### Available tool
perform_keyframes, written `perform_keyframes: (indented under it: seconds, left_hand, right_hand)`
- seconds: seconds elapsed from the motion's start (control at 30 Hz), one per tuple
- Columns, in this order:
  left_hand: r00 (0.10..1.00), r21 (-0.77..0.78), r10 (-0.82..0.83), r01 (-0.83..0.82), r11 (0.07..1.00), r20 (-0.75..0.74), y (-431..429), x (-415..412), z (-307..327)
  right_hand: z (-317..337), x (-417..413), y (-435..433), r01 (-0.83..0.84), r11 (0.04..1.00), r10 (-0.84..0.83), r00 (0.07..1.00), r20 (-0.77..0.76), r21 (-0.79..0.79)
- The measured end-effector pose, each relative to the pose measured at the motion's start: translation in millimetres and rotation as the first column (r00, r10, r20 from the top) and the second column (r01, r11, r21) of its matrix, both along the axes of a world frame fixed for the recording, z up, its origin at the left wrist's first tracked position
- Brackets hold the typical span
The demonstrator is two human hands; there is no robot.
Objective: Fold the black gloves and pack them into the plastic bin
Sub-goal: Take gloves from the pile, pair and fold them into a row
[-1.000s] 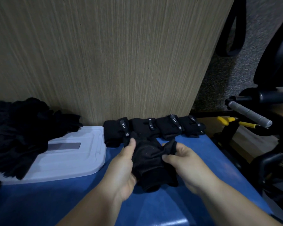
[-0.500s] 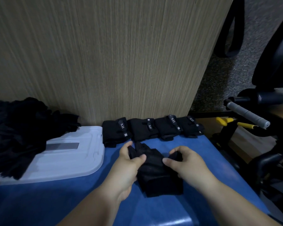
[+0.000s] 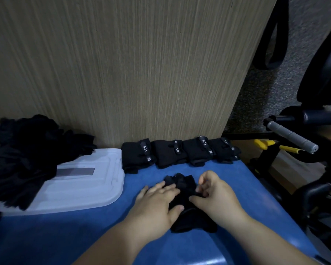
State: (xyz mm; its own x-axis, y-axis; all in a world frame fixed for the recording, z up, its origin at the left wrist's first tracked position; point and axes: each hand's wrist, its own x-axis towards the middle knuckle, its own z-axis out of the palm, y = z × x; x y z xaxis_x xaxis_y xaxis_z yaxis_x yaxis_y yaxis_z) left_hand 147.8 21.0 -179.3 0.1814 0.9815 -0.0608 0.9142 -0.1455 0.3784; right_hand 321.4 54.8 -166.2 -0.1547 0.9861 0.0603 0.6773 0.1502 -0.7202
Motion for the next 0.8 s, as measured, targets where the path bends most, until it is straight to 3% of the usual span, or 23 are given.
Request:
perform_keyframes:
  seconds: [0.13, 0.37, 0.57, 0.8]
  left_hand:
    - [0.999, -0.042, -0.035, 0.034, 0.999, -0.026, 0.4, -5.9, 1.3]
    - [0.995, 0.078, -0.071, 0.065, 0.995, 0.072, -3.1, -3.7, 6.5]
    - [0.987, 0.01, -0.162, 0.162, 0.987, 0.012, -1.1, -2.0, 2.5]
    - [0.984, -0.009, -0.176, 0.176, 0.984, 0.019, -1.6, -3.7, 1.2]
  right_hand:
    - [-2.2, 1.1, -0.2, -0.13, 0.99, 0.126, 0.989, -0.079, -0.045]
    - [-6.0, 3.9, 4.9, -0.004, 1.0, 0.004, 0.999, -0.043, -0.01]
    - [-2.2, 5.0, 3.6, 0.074, 0.997, -0.08, 0.96, 0.269, 0.03]
    - [2.6, -0.4, 1.9, 0.067, 0.996, -0.032, 0.899, 0.436, -0.066]
